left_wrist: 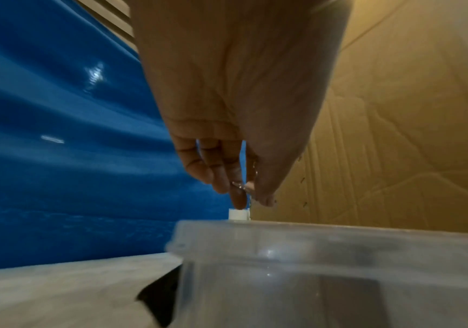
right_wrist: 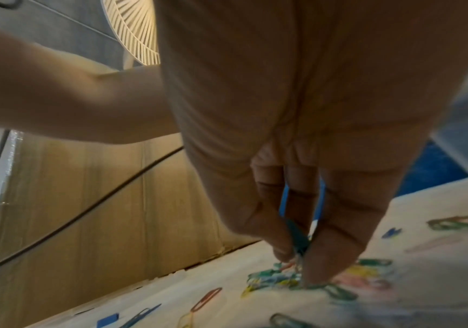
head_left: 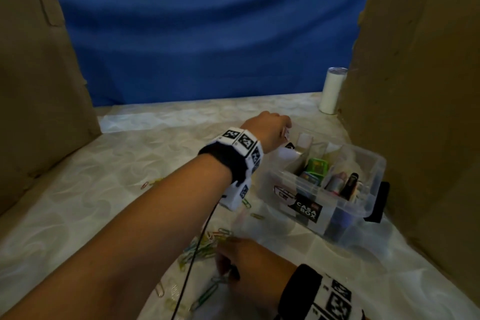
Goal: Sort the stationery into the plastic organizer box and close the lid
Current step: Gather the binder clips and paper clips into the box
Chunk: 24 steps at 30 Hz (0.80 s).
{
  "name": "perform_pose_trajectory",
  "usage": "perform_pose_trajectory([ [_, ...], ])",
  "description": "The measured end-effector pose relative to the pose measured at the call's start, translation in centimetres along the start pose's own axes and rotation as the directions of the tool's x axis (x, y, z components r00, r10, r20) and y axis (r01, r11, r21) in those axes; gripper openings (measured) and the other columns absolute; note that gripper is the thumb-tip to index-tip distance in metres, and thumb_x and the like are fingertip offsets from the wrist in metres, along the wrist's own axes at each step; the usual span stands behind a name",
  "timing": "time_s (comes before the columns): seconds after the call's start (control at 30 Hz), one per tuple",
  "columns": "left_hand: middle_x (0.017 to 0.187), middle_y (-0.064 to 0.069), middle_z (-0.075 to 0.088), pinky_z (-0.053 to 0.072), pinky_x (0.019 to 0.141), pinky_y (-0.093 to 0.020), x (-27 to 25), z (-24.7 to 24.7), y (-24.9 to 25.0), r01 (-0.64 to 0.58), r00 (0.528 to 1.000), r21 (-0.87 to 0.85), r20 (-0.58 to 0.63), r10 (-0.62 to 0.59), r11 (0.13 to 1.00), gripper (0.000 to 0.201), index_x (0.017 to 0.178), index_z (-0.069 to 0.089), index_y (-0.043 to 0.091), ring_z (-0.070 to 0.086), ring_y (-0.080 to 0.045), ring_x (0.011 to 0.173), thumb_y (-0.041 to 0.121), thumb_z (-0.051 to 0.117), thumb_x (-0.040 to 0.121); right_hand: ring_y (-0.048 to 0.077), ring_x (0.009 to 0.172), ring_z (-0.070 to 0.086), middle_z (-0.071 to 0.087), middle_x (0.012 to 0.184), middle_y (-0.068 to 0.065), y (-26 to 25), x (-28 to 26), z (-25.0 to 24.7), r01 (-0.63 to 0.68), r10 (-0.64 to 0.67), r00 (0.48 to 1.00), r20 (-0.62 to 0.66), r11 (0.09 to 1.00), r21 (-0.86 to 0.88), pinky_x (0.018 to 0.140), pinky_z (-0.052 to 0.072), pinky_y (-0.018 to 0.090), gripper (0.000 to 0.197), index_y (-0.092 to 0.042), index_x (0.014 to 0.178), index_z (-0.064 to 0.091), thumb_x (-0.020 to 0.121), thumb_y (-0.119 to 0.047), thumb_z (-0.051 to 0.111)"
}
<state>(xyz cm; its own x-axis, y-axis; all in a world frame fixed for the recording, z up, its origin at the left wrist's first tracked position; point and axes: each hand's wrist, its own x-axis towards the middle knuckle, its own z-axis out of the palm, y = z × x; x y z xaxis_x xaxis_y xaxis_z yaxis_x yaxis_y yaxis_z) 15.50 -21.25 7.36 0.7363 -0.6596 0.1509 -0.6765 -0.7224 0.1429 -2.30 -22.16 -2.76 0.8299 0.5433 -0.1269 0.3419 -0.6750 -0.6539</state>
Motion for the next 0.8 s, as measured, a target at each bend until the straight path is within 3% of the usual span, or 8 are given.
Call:
perform_pose_trajectory([
  [0.1, 0.132, -0.010, 0.054, 0.044, 0.098, -0.040, 2.4, 0.8, 0.8, -0.010, 0.998, 0.052, 0.066, 0.006, 0.999, 0.045, 0.138, 0.044, 0.021, 0.047, -0.029, 0.123, 0.026, 0.051, 0.095, 0.024, 0.086, 0.054, 0.061, 0.100, 0.011, 0.7, -0.7, -0.7, 0.002, -0.002, 1.000, -0.024, 1.000, 0.000, 0.077, 0.043, 0.032, 0.016, -0.008, 0.096, 0.060, 0.085, -0.002, 0.049],
  [0.17, 0.140, -0.009, 0.043, 0.041, 0.101, -0.042, 3.1, 1.4, 0.6, -0.027, 0.996, 0.099, 0.085, 0.019, 0.995, 0.052, 0.142, 0.038, 0.022, 0.040, -0.029, 0.128, 0.029, 0.053, 0.093, 0.026, 0.090, 0.057, 0.063, 0.102, 0.015, 1.1, -0.9, -1.2, 0.018, -0.018, 1.000, -0.003, 1.000, 0.014, 0.079, 0.043, 0.031, 0.018, -0.003, 0.097, 0.063, 0.084, 0.002, 0.050],
  [0.27, 0.146, -0.008, 0.031, 0.038, 0.104, -0.048, 2.4, 2.3, -0.7, 0.067, 0.996, 0.082, 0.053, -0.072, 0.994, 0.054, 0.145, 0.031, 0.019, 0.032, -0.032, 0.133, 0.035, 0.047, 0.095, 0.027, 0.095, 0.059, 0.065, 0.103, 0.015, 1.6, -1.0, -1.6, -0.034, 0.034, 0.999, 0.005, 0.997, 0.071, 0.081, 0.045, 0.031, 0.021, -0.003, 0.096, 0.064, 0.084, 0.002, 0.048],
  [0.4, 0.150, -0.014, 0.032, 0.036, 0.106, -0.045, 0.2, 3.9, -2.8, 0.315, 0.939, -0.114, 0.182, -0.292, 0.942, 0.061, 0.146, 0.026, 0.012, 0.036, -0.034, 0.134, 0.048, 0.033, 0.098, 0.027, 0.092, 0.058, 0.063, 0.101, 0.018, 1.1, -1.7, -2.2, -0.087, 0.088, 0.996, -0.006, 0.993, 0.085, 0.075, 0.042, 0.031, 0.018, -0.002, 0.094, 0.063, 0.086, -0.001, 0.047],
  [0.53, 0.135, -0.014, 0.051, 0.040, 0.090, -0.038, -0.5, 5.5, -3.7, 0.430, 0.901, -0.424, 0.265, -0.344, 0.798, 0.073, 0.133, 0.044, 0.009, 0.052, -0.030, 0.117, 0.066, 0.027, 0.092, 0.007, 0.084, 0.060, 0.067, 0.096, -0.002, -1.0, -3.3, -7.5, -0.087, 0.082, 0.987, -0.137, 0.996, -0.031, 0.076, 0.051, 0.024, 0.020, -0.014, 0.095, 0.067, 0.087, -0.003, 0.052],
  [0.6, 0.126, -0.014, 0.057, 0.042, 0.086, -0.037, -0.6, 6.2, -3.9, 0.402, 0.915, -0.452, 0.232, -0.331, 0.796, 0.061, 0.122, 0.053, 0.007, 0.056, -0.031, 0.108, 0.058, 0.032, 0.095, 0.006, 0.077, 0.061, 0.065, 0.086, -0.008, -1.9, -3.9, -11.9, -0.106, 0.076, 0.937, -0.341, 0.992, -0.071, 0.070, 0.051, 0.021, 0.019, -0.017, 0.088, 0.067, 0.087, -0.002, 0.055],
  [0.7, 0.122, -0.013, 0.061, 0.044, 0.088, -0.038, -1.4, 6.7, -3.8, 0.371, 0.927, -0.551, 0.169, -0.335, 0.748, 0.055, 0.120, 0.055, 0.011, 0.057, -0.029, 0.107, 0.055, 0.032, 0.096, 0.010, 0.083, 0.059, 0.061, 0.088, -0.008, -2.0, -2.5, -18.6, -0.315, 0.170, 0.786, -0.594, 0.937, -0.150, 0.067, 0.045, 0.018, 0.024, -0.022, 0.082, 0.063, 0.088, -0.001, 0.052],
  [0.8, 0.122, -0.010, 0.061, 0.043, 0.088, -0.037, -3.1, 6.5, -3.6, 0.296, 0.949, -0.588, 0.091, -0.302, 0.753, 0.051, 0.123, 0.053, 0.013, 0.058, -0.028, 0.108, 0.053, 0.031, 0.098, 0.022, 0.099, 0.060, 0.065, 0.104, 0.004, 0.0, 1.8, -22.3, -0.556, 0.337, 0.754, -0.564, 0.784, -0.275, 0.078, 0.046, 0.027, 0.020, -0.010, 0.095, 0.068, 0.089, -0.003, 0.051],
])
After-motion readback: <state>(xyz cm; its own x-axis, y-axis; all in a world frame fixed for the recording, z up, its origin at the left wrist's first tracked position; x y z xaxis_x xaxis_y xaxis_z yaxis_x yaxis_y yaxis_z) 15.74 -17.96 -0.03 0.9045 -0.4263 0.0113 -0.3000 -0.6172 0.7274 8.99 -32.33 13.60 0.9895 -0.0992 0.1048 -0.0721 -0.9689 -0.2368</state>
